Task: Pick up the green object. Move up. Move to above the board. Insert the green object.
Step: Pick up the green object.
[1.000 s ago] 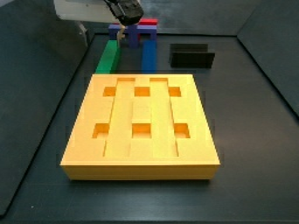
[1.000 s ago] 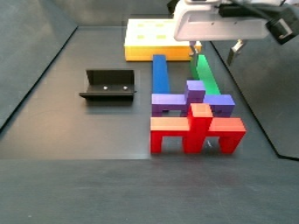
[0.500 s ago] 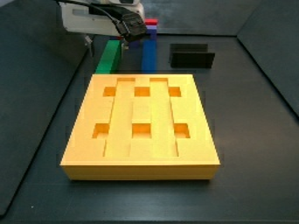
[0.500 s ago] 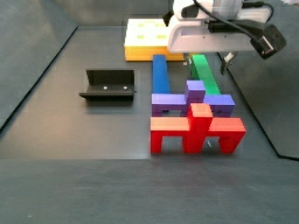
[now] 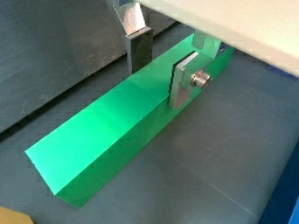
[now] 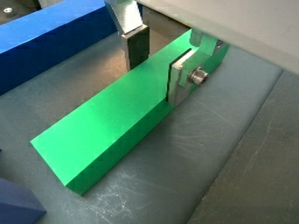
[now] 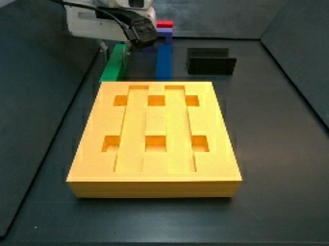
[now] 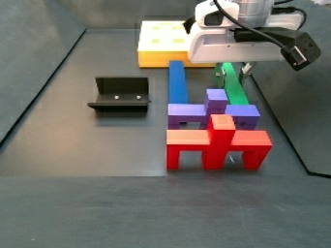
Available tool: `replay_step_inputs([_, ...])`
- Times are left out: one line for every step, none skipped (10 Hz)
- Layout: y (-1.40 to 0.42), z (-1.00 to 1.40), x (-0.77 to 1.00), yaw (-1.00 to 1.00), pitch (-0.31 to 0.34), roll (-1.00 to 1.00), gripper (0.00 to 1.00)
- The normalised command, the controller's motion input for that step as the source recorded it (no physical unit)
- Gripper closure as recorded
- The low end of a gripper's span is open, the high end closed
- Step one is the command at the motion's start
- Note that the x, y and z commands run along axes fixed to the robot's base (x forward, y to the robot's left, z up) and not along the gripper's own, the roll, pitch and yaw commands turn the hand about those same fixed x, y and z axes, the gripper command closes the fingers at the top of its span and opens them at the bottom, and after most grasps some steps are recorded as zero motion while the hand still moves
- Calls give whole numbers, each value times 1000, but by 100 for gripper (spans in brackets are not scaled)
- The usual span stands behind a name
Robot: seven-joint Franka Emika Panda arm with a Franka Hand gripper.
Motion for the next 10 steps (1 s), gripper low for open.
replay_step_inputs([0, 0, 0, 0, 0, 0, 100])
replay_step_inputs([0, 0, 0, 0, 0, 0, 100])
replay_step_inputs([0, 0, 0, 0, 0, 0, 100])
replay_step_inputs([0, 0, 0, 0, 0, 0, 100])
replay_step_inputs([0, 0, 0, 0, 0, 0, 100])
replay_step_inputs([0, 0, 0, 0, 0, 0, 100])
replay_step_inputs([0, 0, 0, 0, 0, 0, 100])
replay_step_inputs([0, 0, 0, 0, 0, 0, 100])
replay_step_inputs([0, 0, 0, 0, 0, 0, 100])
replay_step_inputs([0, 0, 0, 0, 0, 0, 100])
